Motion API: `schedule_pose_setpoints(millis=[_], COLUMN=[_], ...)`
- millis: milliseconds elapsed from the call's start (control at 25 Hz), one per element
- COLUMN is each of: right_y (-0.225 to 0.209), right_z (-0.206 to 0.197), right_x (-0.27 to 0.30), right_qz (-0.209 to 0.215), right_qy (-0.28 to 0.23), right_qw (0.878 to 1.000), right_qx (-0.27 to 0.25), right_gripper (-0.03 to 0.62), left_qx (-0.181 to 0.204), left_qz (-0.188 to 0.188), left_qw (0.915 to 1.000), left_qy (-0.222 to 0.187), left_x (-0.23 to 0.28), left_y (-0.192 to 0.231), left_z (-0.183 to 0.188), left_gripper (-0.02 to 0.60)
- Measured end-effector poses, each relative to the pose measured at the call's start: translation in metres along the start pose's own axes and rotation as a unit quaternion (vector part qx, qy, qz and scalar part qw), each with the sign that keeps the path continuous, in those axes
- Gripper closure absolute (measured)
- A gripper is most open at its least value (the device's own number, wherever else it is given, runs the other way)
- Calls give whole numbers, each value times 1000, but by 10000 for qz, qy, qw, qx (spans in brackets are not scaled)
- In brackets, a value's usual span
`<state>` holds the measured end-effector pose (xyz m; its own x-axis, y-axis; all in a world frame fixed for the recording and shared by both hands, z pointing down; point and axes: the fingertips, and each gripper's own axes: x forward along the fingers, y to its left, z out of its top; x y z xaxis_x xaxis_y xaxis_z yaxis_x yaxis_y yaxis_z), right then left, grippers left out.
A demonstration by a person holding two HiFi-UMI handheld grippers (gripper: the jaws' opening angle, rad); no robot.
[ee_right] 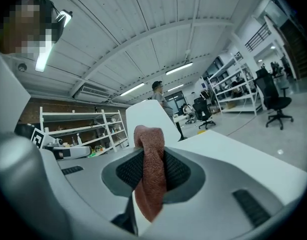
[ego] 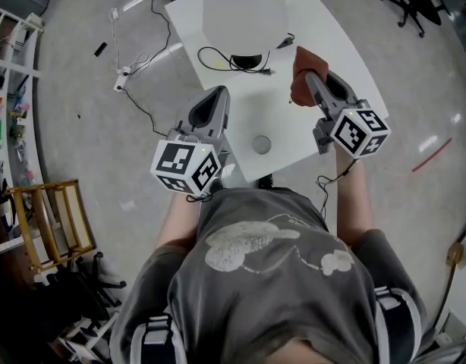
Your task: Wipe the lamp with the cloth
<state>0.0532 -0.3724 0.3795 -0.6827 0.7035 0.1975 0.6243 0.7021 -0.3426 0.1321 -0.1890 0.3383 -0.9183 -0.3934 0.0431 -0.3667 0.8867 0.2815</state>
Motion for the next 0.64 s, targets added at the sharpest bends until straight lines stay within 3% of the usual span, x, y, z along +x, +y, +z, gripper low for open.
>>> schedule_pose_setpoints(millis=[240,400,640], right_y=[54,72,87], right_z=[-40,-62,-61], right_x=[-13,-8,3], right_qz=[-255,-370,-623], right_qy=[-34,66,29], right_qw=[9996,9993,9980], right_qx=[116,86,-49], right_gripper=[505,505,504], left_qx=[26,-32,-16], left_qz=[-201,-301,-502], left_qw=[9998,9995,9987], left_qy=[54,73,86], left_x=[-60,-71,-73], left_y=[25,46,72], left_z=[-4,-9,-3], left_gripper=[574,574,574])
